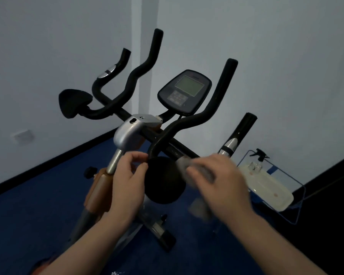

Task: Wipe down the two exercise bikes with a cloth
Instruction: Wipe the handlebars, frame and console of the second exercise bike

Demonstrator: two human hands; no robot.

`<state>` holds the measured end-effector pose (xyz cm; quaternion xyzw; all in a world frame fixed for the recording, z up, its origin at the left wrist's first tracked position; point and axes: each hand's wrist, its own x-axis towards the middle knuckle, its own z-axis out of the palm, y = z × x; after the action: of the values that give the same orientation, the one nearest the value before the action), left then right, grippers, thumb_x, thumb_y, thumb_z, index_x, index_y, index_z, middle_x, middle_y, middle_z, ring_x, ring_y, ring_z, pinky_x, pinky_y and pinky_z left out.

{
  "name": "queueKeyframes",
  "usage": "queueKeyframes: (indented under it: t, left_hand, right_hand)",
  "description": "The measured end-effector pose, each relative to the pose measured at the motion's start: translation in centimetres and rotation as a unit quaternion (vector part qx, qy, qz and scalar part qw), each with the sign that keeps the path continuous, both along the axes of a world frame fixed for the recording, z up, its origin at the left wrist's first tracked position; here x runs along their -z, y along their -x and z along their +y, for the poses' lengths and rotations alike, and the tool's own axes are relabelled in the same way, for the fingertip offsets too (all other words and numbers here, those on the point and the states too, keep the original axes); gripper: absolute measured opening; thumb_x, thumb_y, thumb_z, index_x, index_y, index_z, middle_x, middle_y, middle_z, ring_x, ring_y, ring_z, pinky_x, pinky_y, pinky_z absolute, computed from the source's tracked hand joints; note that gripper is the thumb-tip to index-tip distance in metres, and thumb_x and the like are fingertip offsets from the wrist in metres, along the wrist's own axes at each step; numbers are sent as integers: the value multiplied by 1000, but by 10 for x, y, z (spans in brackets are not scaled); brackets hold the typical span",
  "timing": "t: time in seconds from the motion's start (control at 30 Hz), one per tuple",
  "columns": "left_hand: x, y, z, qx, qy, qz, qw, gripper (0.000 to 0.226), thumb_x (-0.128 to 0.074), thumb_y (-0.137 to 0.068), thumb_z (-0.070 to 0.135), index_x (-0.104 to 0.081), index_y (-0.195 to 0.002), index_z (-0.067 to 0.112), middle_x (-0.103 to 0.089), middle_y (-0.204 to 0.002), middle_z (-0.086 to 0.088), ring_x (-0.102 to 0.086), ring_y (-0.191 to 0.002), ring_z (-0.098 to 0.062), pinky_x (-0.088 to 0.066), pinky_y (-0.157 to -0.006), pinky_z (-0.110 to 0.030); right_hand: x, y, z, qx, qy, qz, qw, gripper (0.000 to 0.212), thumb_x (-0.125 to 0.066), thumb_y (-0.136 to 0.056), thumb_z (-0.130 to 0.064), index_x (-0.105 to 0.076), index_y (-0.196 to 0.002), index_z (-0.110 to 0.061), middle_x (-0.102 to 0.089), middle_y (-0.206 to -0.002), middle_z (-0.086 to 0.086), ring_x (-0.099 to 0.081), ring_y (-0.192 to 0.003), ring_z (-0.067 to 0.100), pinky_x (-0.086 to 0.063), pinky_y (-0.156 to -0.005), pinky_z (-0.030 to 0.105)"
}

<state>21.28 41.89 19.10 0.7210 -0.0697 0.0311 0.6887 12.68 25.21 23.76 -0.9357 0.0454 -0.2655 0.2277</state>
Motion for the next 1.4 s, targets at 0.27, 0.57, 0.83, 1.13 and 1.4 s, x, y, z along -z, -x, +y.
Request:
queueKeyframes:
  t: [0.27,0.57,0.83,1.13,1.4]
  left_hand:
    - [4,-9,-47,-138,-235,-207,940,11,-54,-88,20,-58,-95,27,-57,-96,13,-50,-85,-3,-43,-71,-24]
    - [10,-9,-49,-176,-260,-230,921,9,-50,-88,24,-57,-93,25,-56,-93,12,-43,-84,3,-34,-78,-7]
    - [15,-12,-48,-151,-257,-242,923,10,-48,-90,23,-57,-94,27,-56,-94,13,-49,-86,-1,-38,-73,-16]
    - [12,-11,-41,-98,-241,-270,927,15,-50,-86,21,-61,-95,25,-62,-97,10,-52,-86,-8,-43,-72,-30]
    - [-23,-4,-50,-27,-196,-267,943,18,-51,-83,25,-60,-99,26,-59,-105,10,-54,-102,-15,-35,-87,-31]
  right_hand:
    - [11,-13,-65,-88,273,110,952,30,-47,-97,-24,-67,-117,-14,-70,-110,-1,-62,-107,19,-41,-104,35]
    - [11,-101,-36,-121,248,271,922,20,-35,-102,-26,-51,-106,-15,-61,-102,8,-59,-88,31,-47,-68,39]
    - [11,-132,-24,-108,115,355,921,41,-28,-101,-45,-51,-114,-14,-62,-109,12,-58,-99,30,-45,-77,40]
    - [19,-120,-27,-93,97,292,947,37,-37,-97,-49,-55,-113,-21,-63,-114,10,-58,-104,30,-45,-83,41]
    - [26,-43,-64,-159,289,101,939,41,-53,-95,-28,-49,-134,-15,-60,-99,6,-55,-83,24,-46,-75,37]
